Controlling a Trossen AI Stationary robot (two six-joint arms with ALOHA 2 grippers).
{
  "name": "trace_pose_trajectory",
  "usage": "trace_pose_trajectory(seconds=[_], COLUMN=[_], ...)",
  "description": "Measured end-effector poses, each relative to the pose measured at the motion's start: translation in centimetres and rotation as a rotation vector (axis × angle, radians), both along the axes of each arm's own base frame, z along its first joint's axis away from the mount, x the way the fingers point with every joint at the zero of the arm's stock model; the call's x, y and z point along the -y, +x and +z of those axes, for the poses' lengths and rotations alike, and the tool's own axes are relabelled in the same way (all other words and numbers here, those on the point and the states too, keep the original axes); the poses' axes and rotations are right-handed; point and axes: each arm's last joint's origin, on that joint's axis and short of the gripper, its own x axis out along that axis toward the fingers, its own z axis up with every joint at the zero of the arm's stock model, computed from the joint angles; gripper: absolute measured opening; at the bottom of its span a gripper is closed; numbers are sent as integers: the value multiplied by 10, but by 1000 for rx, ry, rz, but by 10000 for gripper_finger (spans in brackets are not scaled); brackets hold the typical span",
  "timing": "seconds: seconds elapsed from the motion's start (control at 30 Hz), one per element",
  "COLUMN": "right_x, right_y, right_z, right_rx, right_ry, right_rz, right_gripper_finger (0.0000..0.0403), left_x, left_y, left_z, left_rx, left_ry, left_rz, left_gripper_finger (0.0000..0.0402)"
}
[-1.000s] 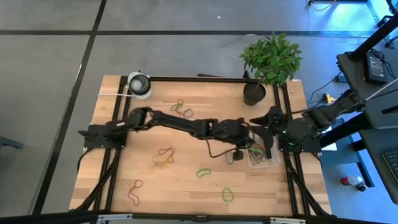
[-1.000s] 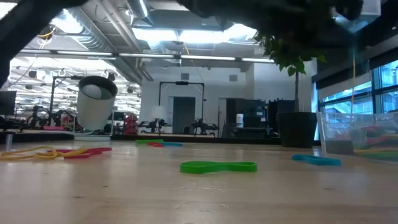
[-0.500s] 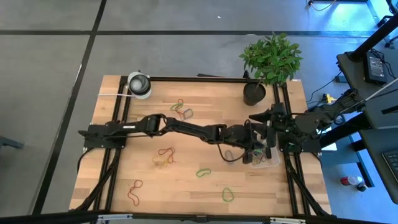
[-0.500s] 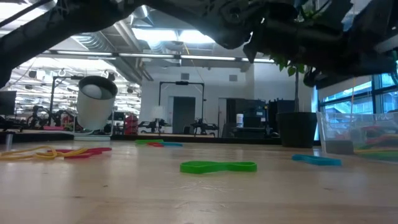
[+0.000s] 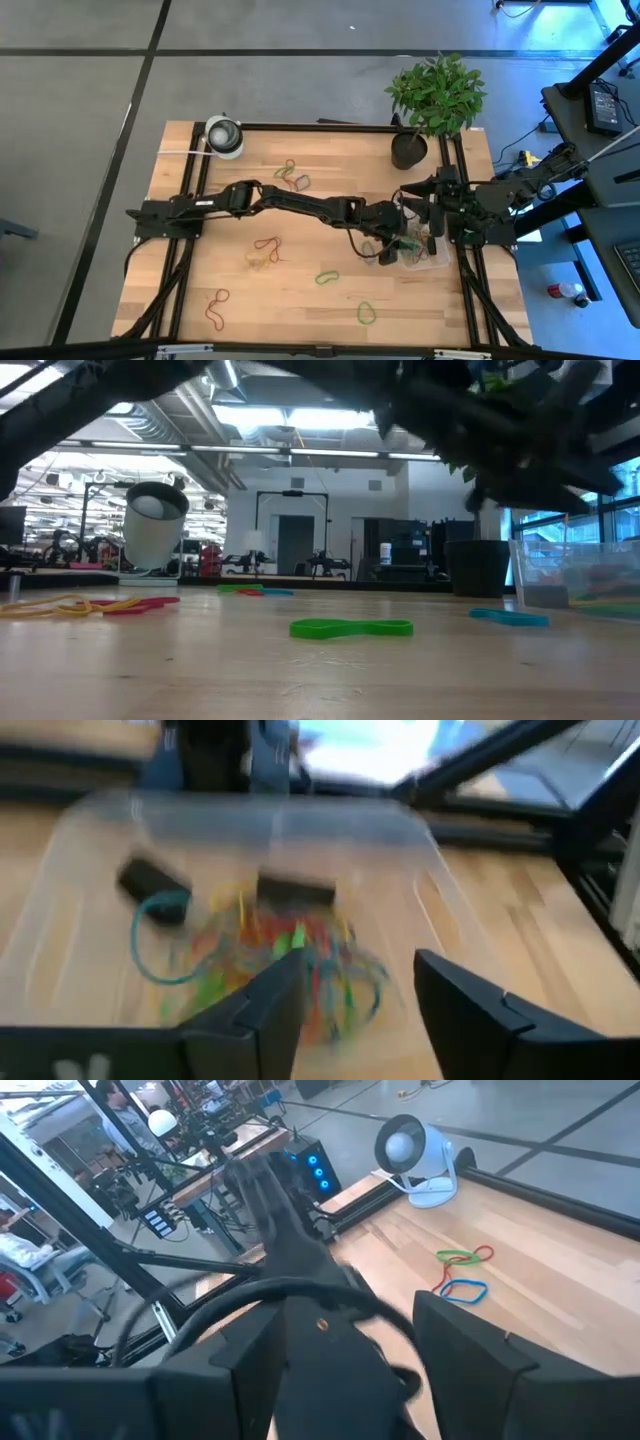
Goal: Pick and place rubber bands into bin
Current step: Put the red rubber band into the transparent bin
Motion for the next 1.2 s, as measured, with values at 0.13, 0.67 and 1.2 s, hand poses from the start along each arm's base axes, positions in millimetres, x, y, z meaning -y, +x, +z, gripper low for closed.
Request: trace_pose_trajectory(seconds=[0.13,0.67,1.2], right_x=[0,1,-24], right_y=[0,-1,44], right_z=[0,-4,-44], right_rx=[-1,-36,-262], right_ry=[-9,1,-89], right_rz=[1,-9,-21], right_gripper_finger=[216,216,216], left_x=[-1,-19,-34], left_y=[-16,-87,-264], left_z=[22,29,33], left_rx=[-108,-66,-98], left_ry=[49,-19,-21], left_rz=[3,0,184], left_gripper_finger=[171,4,1])
